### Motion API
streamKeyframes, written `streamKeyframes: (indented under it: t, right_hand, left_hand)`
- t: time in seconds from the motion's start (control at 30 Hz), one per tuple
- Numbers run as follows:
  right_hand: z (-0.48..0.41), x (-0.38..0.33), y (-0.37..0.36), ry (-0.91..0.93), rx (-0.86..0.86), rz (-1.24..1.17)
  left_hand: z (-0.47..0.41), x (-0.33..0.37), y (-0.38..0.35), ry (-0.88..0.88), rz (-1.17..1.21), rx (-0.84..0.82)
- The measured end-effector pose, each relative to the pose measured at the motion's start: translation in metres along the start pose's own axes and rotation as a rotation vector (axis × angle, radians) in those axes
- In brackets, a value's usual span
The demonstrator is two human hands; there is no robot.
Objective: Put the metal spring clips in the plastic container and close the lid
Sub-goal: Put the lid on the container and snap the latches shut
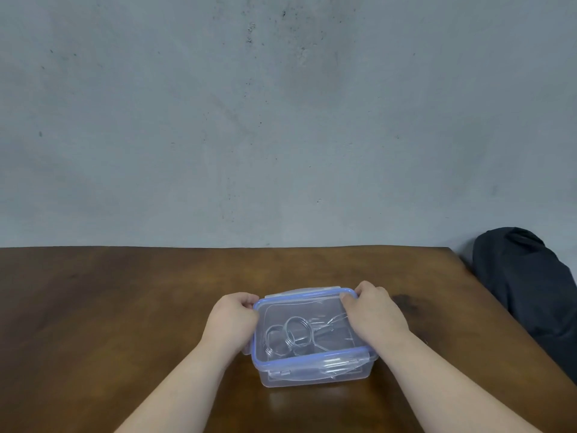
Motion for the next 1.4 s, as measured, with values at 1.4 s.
streamKeyframes:
  t: [1.4]
  right_hand:
    - [0.007, 0.017, -0.009, -0.056, -0.076, -0.014]
  left_hand:
    - [-0.003, 0.013, -0.009, -0.078, -0.099, 0.015]
Point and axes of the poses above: each hand's wrist, its own z-axis away from the middle knuckle, its own y-axis out of the back of the hand, x = y × z, the point moved 10 cm from there along -z, towards the middle knuckle, and after that the axes turned 9 degrees about x, right-handed, at the moved point
